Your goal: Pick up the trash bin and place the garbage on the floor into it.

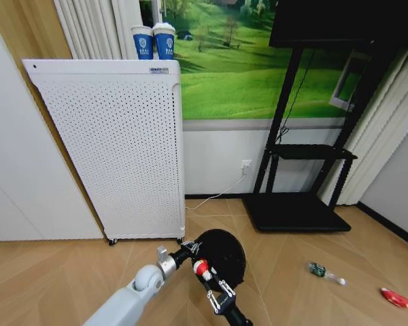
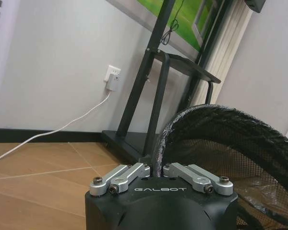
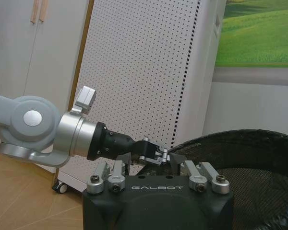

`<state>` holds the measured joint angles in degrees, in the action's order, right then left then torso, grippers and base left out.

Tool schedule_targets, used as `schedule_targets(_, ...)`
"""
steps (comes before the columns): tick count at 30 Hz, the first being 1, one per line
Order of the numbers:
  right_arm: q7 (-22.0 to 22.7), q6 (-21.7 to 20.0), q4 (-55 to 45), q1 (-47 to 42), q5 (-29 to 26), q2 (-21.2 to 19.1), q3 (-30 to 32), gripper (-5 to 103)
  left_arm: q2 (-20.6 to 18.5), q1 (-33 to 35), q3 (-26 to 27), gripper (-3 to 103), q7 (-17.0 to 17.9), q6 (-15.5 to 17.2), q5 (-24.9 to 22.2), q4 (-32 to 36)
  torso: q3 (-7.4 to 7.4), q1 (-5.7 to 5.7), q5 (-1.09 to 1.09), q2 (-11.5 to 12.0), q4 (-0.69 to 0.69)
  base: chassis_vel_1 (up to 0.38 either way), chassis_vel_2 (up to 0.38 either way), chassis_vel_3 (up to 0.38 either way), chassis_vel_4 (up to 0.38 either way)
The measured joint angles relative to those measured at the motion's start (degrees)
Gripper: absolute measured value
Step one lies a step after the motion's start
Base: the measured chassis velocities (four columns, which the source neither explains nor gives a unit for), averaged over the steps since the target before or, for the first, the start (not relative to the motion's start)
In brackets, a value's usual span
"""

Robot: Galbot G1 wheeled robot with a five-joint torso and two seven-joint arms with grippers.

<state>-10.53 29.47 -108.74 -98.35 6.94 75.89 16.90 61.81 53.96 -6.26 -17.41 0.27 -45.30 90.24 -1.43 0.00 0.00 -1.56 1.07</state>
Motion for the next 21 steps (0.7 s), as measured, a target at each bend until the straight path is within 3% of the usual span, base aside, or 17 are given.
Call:
schedule_targets(1,0.00,0.00,-0.04,-0.12,-0.29,0.14,0.28,54,-0.33,0.86,0.61,6,0.21,0.32,-0.29,0.74,0.00,0.00,0.00,0.00,0.00,0.000,0.000,0.000,0.000)
schedule_targets(3,0.00,0.01,-0.07,-0.17,-0.38,0.21,0.37,54,-0.42,1.13,0.79,6,0.26,0.39,-0.31,0.92,0.00,0.00,0.00,0.00,0.01,0.000,0.000,0.000,0.000)
schedule_targets(4,0.00,0.13,-0.22,-0.37,-0.64,0.41,0.60,65,-0.76,2.39,1.62,6,0.53,0.62,-0.31,1.57,0.00,0.00,0.00,0.00,0.00,0.000,0.000,0.000,0.000)
schedule_targets(7,0.11,0.46,-0.65,-0.79,-1.56,0.79,1.17,71,-0.97,4.42,3.44,6,1.63,0.91,-0.30,2.65,0.00,0.00,0.00,0.00,0.00,0.000,0.000,0.000,0.000)
schedule_targets(9,0.93,-0.25,-3.03,-2.28,-4.78,1.60,4.10,82,-1.04,8.42,7.85,6,5.97,0.87,-0.49,4.93,0.00,0.00,-0.02,0.00,0.00,0.000,0.000,0.000,0.000)
schedule_targets(10,1.15,-1.58,-4.66,-3.33,-6.71,2.02,5.85,91,-1.05,9.97,10.33,6,8.64,-0.67,-0.20,5.61,0.00,0.00,-0.02,-0.01,0.00,0.000,0.000,0.000,0.000)
schedule_targets(14,4.12,-2.60,-6.75,-4.54,-8.43,3.33,8.46,97,-1.15,12.93,15.85,6,10.82,-1.72,0.65,7.06,0.00,-0.01,-0.01,0.00,0.01,0.000,0.000,0.000,0.000)
schedule_targets(16,7.28,-3.79,-8.02,-5.50,-9.40,4.18,10.51,100,-1.64,16.66,21.53,6,11.50,-1.69,0.28,9.62,0.00,-0.01,-0.01,0.00,-0.01,0.000,0.000,0.000,0.000)
schedule_targets(17,7.28,-3.79,-8.02,-5.50,-9.40,4.18,10.51,100,-1.64,16.66,21.53,6,11.50,-1.69,0.28,9.62,0.00,-0.01,-0.01,0.00,-0.01,0.000,0.000,0.000,0.000)
schedule_targets(21,10.04,-4.98,-9.37,-6.45,-10.58,4.62,11.76,100,-1.69,22.79,28.20,6,12.97,-1.11,-2.57,14.17,0.01,-0.01,0.00,0.00,-0.01,0.000,0.000,0.000,0.000)
